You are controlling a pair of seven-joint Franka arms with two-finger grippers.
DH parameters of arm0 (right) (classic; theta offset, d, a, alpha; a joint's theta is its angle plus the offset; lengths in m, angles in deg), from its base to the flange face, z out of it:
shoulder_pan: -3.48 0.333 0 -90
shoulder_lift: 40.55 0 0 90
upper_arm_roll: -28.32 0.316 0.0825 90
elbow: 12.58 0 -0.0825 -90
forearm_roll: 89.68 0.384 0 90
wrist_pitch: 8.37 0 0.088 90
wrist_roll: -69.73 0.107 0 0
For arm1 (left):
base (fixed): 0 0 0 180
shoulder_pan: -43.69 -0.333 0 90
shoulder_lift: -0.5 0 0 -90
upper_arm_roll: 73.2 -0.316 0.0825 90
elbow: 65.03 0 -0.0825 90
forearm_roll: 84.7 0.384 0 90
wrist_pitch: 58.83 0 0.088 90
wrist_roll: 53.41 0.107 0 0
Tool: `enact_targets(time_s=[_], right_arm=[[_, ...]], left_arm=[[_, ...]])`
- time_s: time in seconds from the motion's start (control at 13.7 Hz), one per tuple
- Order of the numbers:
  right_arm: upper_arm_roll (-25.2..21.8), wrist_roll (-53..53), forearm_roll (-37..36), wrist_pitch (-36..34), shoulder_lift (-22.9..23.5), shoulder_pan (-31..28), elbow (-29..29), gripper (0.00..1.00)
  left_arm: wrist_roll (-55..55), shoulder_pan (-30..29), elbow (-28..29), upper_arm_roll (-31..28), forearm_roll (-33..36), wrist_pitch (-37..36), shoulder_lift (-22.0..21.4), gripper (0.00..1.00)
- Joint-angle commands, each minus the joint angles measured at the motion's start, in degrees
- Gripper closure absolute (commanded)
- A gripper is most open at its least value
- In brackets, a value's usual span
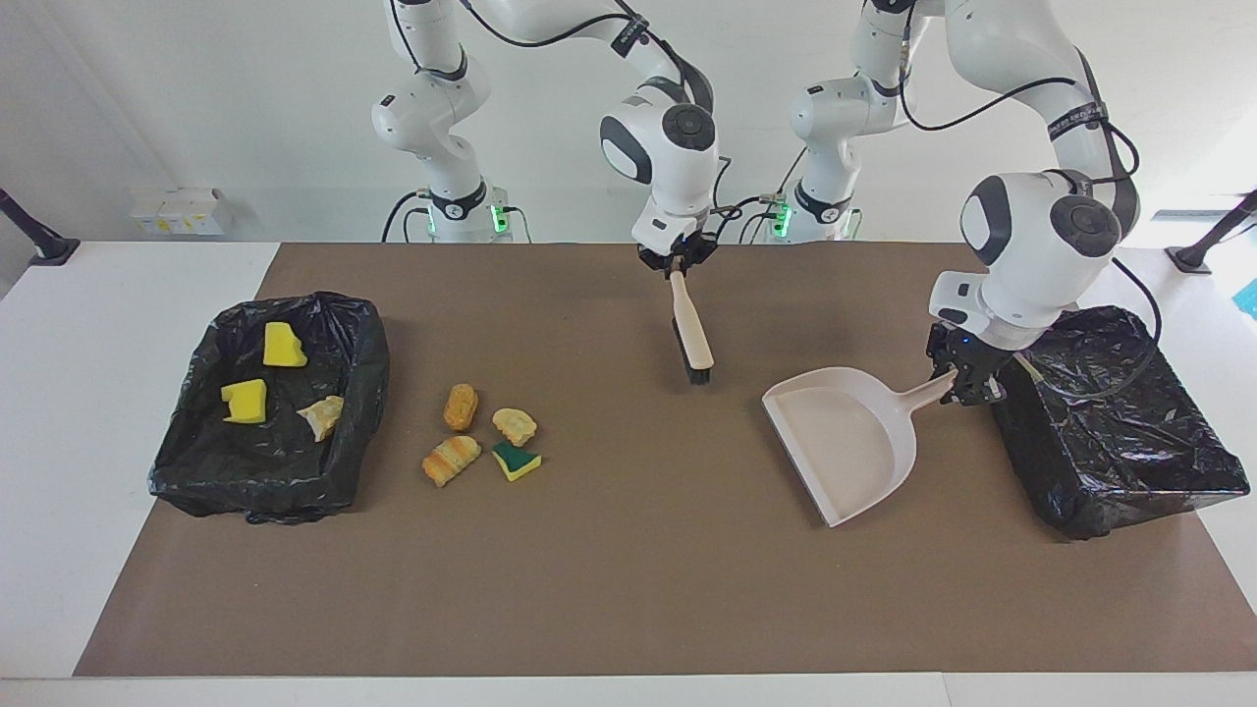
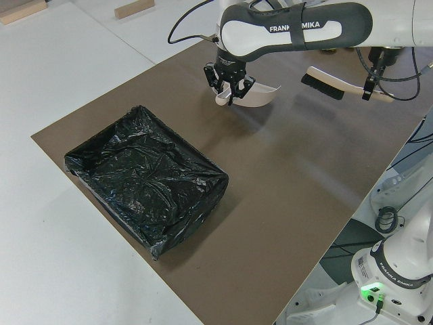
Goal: Sweep and dump trash in bin
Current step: 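Move the brush to the sponges while the left gripper holds the dustpan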
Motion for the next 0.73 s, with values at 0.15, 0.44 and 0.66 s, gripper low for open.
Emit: enact_targets(time_s=[0.15, 0.44, 0.66], right_arm=[[0.3, -1.3, -0.9, -1.1, 0.2, -0.6, 0.9, 1.0], [0.1, -1.3, -1.6, -2.4, 0.0, -2.8, 1.0, 1.0], [0.0, -0.9, -1.7, -3.4, -0.4, -3.7, 0.9, 1.0]], left_arm=[[-2.0, 4.0, 1.8, -0.5, -0.8, 2.7, -1.0, 1.0], [-2.0, 5.0, 2.0, -0.4, -0.8, 2.8, -1.1, 1.0], [-1.9, 5.6, 2.0, -0.4, -0.9, 3.2, -1.1, 1.0]])
